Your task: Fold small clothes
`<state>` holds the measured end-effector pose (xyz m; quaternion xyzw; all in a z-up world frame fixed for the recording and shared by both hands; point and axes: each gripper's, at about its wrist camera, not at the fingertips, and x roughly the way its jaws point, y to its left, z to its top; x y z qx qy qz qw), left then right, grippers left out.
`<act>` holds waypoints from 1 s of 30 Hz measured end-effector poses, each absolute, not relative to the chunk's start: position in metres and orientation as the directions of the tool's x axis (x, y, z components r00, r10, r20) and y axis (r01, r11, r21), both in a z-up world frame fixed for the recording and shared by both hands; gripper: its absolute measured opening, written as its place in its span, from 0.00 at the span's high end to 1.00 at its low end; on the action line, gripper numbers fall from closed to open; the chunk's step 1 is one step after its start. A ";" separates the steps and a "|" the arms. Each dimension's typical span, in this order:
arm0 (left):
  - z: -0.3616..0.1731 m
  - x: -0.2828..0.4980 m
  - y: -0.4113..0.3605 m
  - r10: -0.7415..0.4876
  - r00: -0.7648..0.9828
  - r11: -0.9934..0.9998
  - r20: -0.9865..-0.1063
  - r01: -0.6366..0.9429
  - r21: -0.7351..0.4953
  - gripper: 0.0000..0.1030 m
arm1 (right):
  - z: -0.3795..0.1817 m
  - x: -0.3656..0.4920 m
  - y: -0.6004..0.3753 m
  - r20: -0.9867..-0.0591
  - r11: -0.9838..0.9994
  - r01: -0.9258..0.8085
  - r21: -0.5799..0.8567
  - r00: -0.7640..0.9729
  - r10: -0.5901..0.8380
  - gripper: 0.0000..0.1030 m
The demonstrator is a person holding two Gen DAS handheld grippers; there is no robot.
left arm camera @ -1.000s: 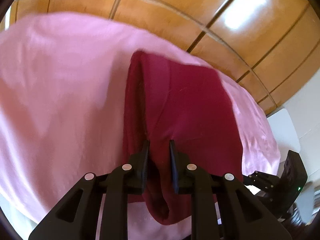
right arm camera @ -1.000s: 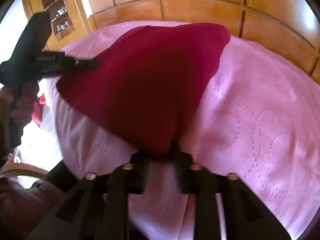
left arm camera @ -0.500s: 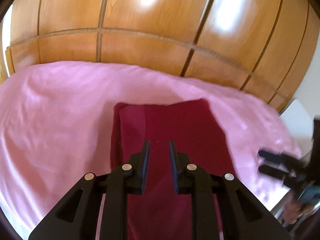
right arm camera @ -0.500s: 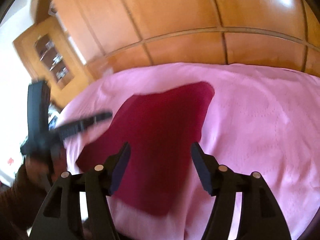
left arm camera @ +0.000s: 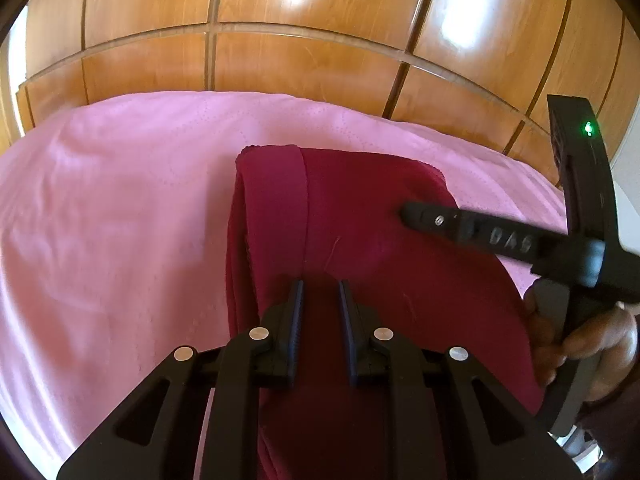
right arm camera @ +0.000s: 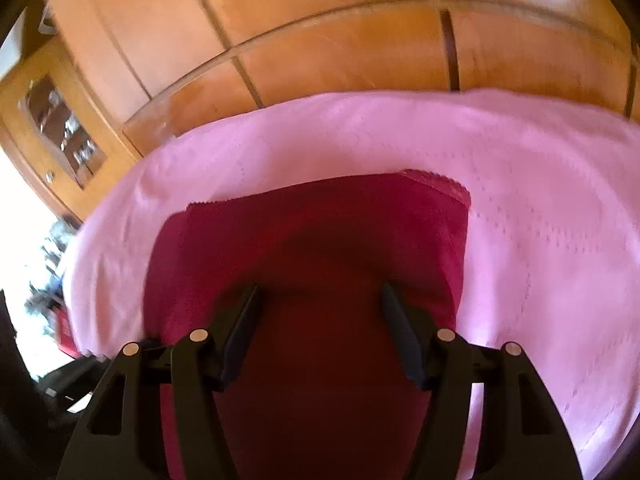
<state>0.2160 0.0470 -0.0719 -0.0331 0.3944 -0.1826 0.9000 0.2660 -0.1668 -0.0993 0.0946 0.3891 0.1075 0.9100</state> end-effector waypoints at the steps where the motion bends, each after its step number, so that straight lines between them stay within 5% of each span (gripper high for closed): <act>1: -0.072 0.214 0.046 -0.354 0.624 0.931 -0.697 0.302 -0.203 0.83 | -0.099 0.265 -0.167 -0.687 0.960 -0.126 0.249 0.675 0.267 0.39; 15: -0.066 0.202 0.046 -0.340 0.640 0.937 -0.689 0.288 -0.195 0.83 | -0.105 0.261 -0.169 -0.659 0.954 -0.146 0.262 0.695 0.288 0.36; 24: -0.050 0.185 0.051 -0.293 0.680 0.953 -0.672 0.263 -0.149 0.83 | -0.088 0.245 -0.165 -0.658 0.954 -0.155 0.257 0.695 0.291 0.15; 26: -0.048 0.182 0.054 -0.288 0.686 0.955 -0.668 0.258 -0.147 0.71 | -0.085 0.237 -0.167 -0.654 0.952 -0.154 0.266 0.697 0.296 0.13; 30: -0.044 0.177 0.060 -0.279 0.698 0.958 -0.659 0.246 -0.145 0.70 | -0.082 0.219 -0.178 -0.649 0.944 -0.140 0.299 0.695 0.308 0.12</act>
